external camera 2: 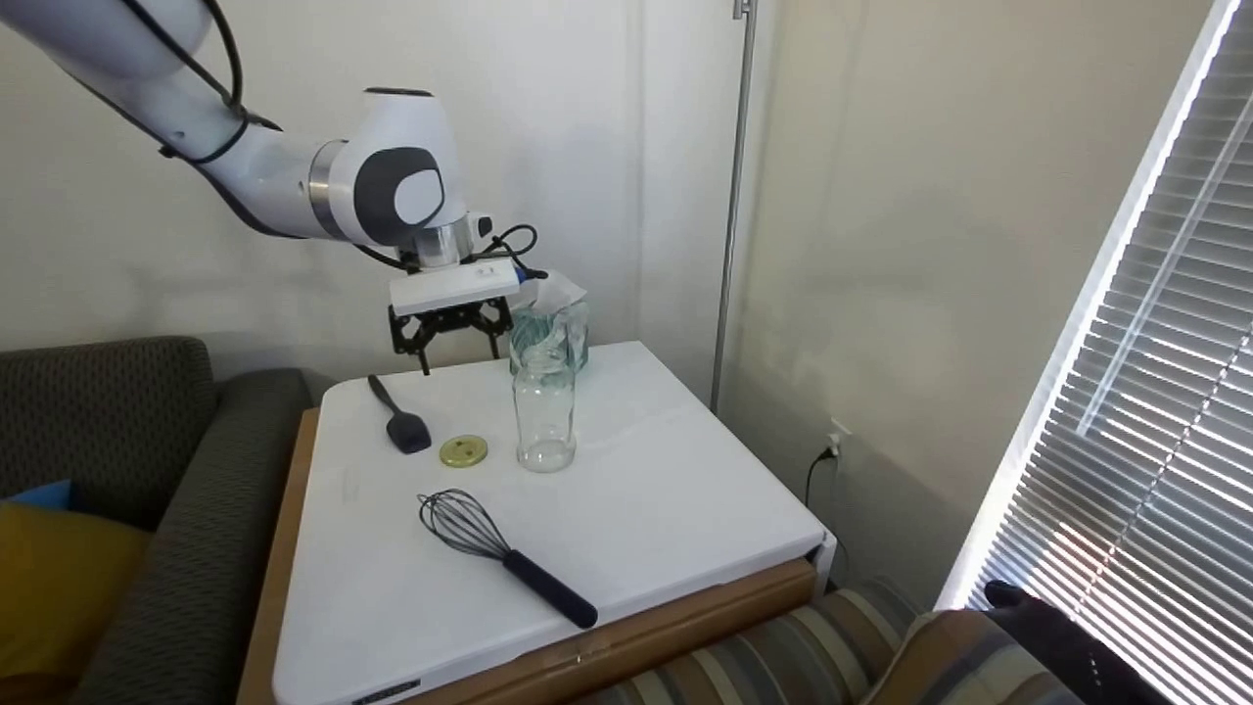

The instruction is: Put the lid on top of the glass jar

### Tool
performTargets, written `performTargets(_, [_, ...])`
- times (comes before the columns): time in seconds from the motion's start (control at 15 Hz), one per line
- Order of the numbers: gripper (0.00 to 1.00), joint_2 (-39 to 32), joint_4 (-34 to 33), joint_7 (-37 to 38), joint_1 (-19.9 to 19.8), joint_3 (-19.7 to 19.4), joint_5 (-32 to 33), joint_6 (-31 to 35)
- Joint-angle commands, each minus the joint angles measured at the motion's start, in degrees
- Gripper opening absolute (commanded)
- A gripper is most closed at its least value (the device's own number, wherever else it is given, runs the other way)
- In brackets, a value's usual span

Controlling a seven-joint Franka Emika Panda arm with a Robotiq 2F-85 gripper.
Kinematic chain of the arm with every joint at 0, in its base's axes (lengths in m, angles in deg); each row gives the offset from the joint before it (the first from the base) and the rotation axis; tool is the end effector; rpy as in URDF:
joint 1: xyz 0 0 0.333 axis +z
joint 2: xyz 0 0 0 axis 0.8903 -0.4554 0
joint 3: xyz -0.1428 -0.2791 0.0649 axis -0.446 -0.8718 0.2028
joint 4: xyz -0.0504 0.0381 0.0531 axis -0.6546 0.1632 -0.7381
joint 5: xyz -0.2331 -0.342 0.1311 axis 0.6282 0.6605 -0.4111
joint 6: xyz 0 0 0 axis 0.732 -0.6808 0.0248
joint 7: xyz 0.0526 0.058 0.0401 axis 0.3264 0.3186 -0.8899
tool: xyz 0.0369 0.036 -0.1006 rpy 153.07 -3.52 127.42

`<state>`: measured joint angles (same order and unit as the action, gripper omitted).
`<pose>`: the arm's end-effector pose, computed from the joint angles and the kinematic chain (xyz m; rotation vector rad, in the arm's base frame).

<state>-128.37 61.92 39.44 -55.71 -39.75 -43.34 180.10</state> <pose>0.7517 0.1968 0.1602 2.6997 1.5245 0.2728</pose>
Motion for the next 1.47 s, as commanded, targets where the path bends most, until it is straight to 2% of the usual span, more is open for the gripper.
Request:
performTargets(0.0, [1.0, -3.7, -4.4, -1.0, -0.1, 1.1, 0.9, -2.1])
performTargets(0.4, [1.0, -4.2, -3.5, 2.1, 2.8, -1.0, 4.2, -2.5])
performTargets(0.47, [1.0, -4.3, -3.1, 1.2, 1.8, 0.4, 3.5, -0.8])
performTargets(0.93, [1.0, -5.6, -2.5, 1.3, 2.0, 0.6, 3.5, -1.9])
performTargets(1.4, [1.0, -7.9, -2.0, 4.5, 4.0, -1.7, 5.4, 1.5])
